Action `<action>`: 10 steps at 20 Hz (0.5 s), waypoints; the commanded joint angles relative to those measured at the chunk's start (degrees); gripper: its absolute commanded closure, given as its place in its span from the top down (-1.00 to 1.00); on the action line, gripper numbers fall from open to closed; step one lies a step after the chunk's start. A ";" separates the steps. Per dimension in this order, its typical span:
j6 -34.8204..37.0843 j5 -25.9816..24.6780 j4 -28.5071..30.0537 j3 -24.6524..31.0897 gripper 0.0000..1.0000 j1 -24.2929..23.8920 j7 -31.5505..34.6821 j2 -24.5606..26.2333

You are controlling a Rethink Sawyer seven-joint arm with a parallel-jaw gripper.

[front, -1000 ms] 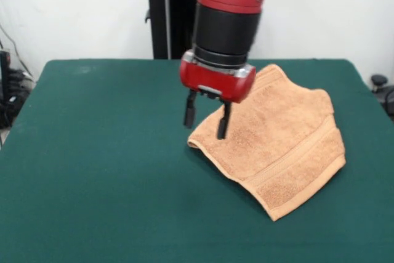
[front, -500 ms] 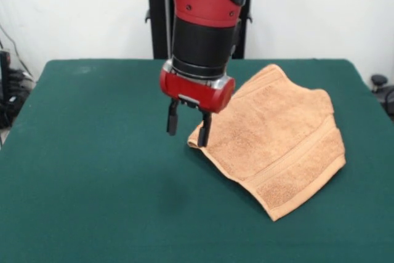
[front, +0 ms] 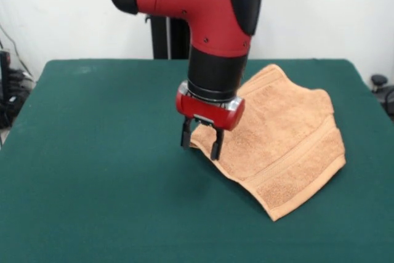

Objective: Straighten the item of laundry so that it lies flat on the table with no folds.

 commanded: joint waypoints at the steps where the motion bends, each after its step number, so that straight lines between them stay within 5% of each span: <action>1: -2.80 -2.79 0.68 3.82 1.00 2.11 -1.44 4.35; 10: -4.22 -3.00 4.99 4.73 1.00 1.67 -1.73 3.79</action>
